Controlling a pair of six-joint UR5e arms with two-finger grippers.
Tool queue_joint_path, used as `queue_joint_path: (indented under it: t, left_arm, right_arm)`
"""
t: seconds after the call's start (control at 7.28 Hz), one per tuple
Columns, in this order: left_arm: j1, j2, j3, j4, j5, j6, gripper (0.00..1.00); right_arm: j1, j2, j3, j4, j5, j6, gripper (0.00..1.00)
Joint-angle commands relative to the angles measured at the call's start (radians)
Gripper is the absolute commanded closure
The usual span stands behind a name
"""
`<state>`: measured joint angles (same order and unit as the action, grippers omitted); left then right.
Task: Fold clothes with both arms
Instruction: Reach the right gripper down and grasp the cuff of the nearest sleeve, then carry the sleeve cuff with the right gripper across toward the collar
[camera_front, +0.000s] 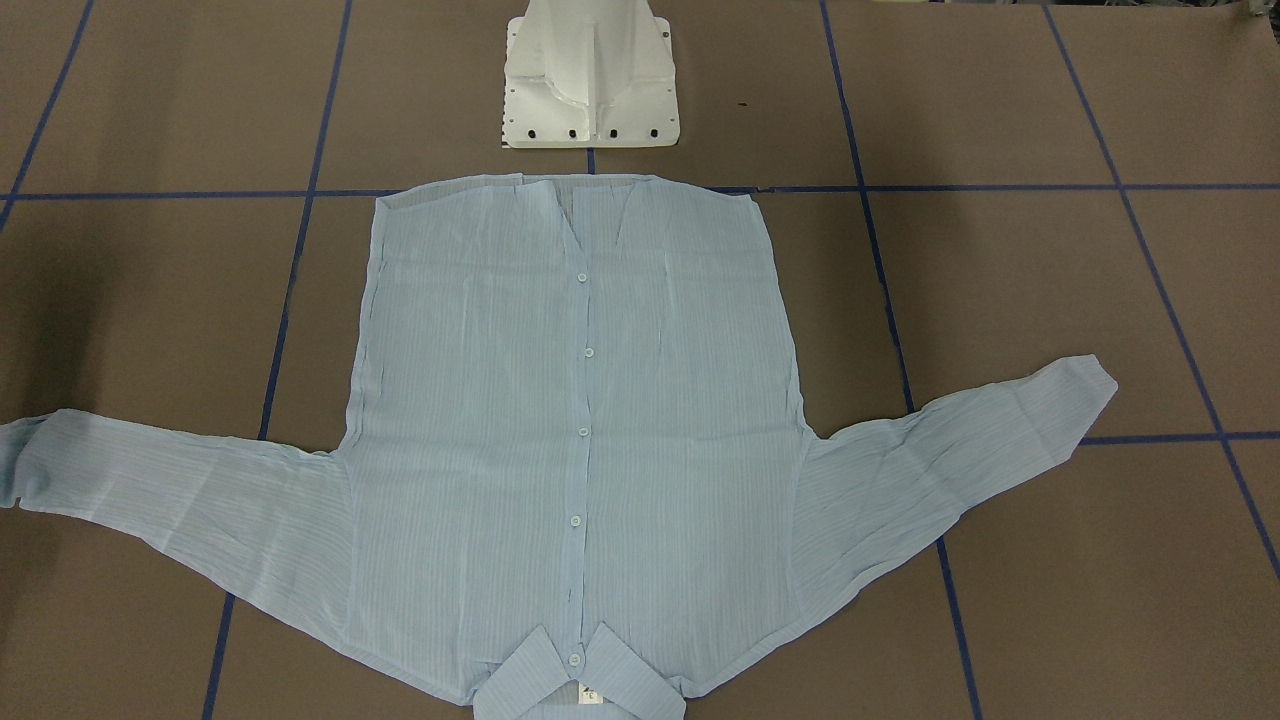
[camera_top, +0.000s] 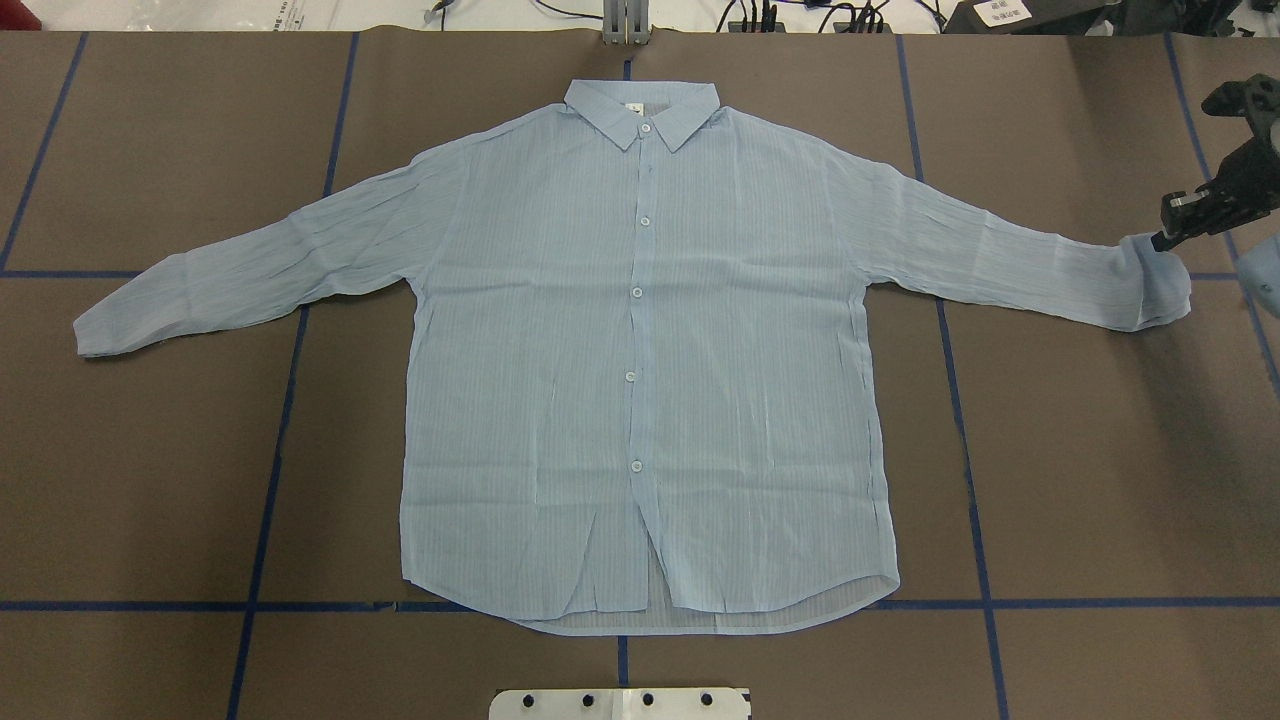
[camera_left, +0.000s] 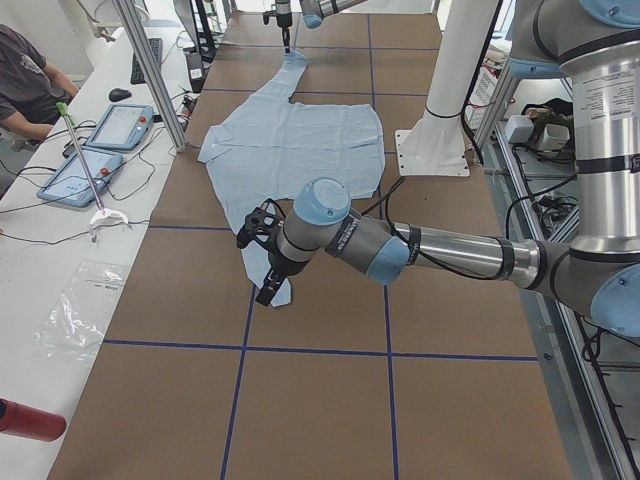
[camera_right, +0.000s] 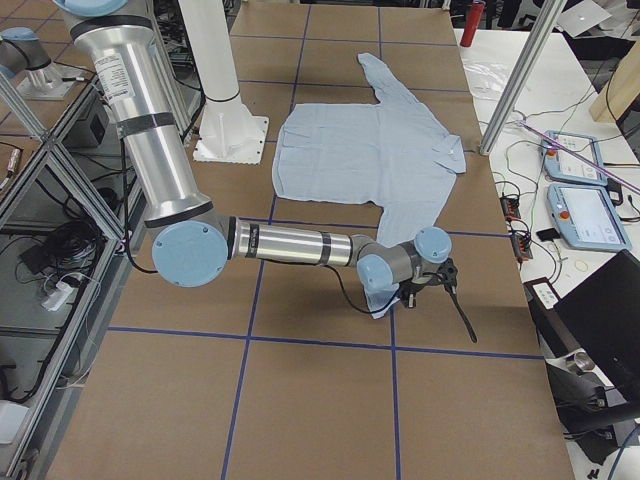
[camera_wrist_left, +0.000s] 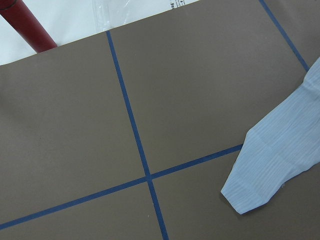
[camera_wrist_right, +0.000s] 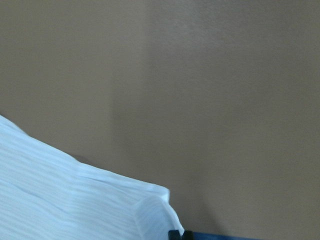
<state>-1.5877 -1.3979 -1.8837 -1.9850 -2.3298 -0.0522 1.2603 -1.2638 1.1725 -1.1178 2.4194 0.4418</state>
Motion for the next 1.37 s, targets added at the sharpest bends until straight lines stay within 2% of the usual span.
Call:
queue_joint_path:
  t: [0.0, 0.14, 0.27, 0.55, 0.69, 0.82, 1.1, 1.24]
  left_arm:
    - [0.0, 0.0, 0.0, 0.0, -0.005, 0.0, 0.0]
    - [0.0, 0.0, 0.0, 0.0, -0.005, 0.0, 0.0]
    - [0.0, -0.001, 0.0, 0.0, -0.005, 0.0, 0.0]
    - [0.0, -0.001, 0.0, 0.002, -0.005, 0.0, 0.0]
    - [0.0, 0.0, -0.002, 0.002, -0.006, 0.0, 0.0]
    - [0.0, 0.0, 0.0, 0.0, -0.031, 0.0, 0.0]
    - [0.0, 0.0, 0.0, 0.0, -0.04, 0.0, 0.0]
    - [0.0, 0.0, -0.002, 0.0, -0.04, 0.0, 0.0]
  right_arm:
    - [-0.101, 0.023, 0.164, 0.007, 0.046, 0.33, 1.0]
    - [-0.169, 0.102, 0.177, 0.009, 0.04, 0.515, 1.0]
    - [-0.244, 0.201, 0.167, 0.007, -0.004, 0.682, 1.0]
    - [-0.372, 0.413, 0.095, 0.007, -0.181, 0.924, 1.0]
    - [-0.418, 0.554, 0.002, 0.009, -0.256, 0.963, 1.0]
    - [-0.459, 0.64, -0.052, 0.016, -0.29, 1.033, 1.0]
    - [-0.551, 0.725, -0.118, 0.122, -0.448, 1.153, 1.0]
    - [-0.561, 0.759, -0.154, 0.127, -0.46, 1.155, 1.0]
